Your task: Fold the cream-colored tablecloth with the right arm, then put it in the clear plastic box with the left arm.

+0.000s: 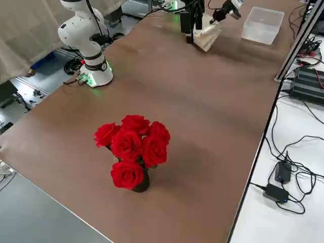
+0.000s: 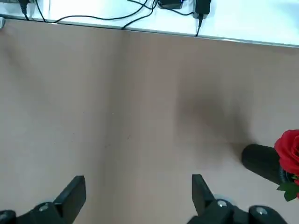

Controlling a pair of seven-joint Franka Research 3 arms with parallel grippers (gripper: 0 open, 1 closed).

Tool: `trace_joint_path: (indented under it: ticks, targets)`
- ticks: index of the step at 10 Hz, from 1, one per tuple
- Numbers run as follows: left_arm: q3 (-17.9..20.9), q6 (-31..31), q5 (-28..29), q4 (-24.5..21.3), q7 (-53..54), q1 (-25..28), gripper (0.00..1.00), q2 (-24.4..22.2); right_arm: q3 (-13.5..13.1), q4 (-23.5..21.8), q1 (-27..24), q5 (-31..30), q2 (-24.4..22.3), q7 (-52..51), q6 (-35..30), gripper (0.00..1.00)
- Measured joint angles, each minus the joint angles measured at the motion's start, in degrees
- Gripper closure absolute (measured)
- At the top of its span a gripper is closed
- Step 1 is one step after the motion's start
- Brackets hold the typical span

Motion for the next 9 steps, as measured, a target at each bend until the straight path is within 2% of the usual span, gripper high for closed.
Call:
trace_joint_path:
  ticks: [3, 6, 9]
  targets:
    - [0.1, -7.0, 6.4, 7.7, 4.2, 3.7, 0.88, -0.9, 0.1, 0.2, 0.1, 0.0, -0.1, 0.7, 0.0, 0.0]
    - [0.1, -16.9, 12.7, 14.5, 13.0, 9.2, 0.88, -2.7, 0.6, 0.3, 0.3, 0.0, -0.2, 8.2, 0.0, 0.0]
    - [0.6, -19.6, 23.1, 19.6, 24.5, 10.7, 0.88, -3.3, 0.6, 0.3, 0.4, 0.0, -0.2, 8.9, 0.0, 0.0]
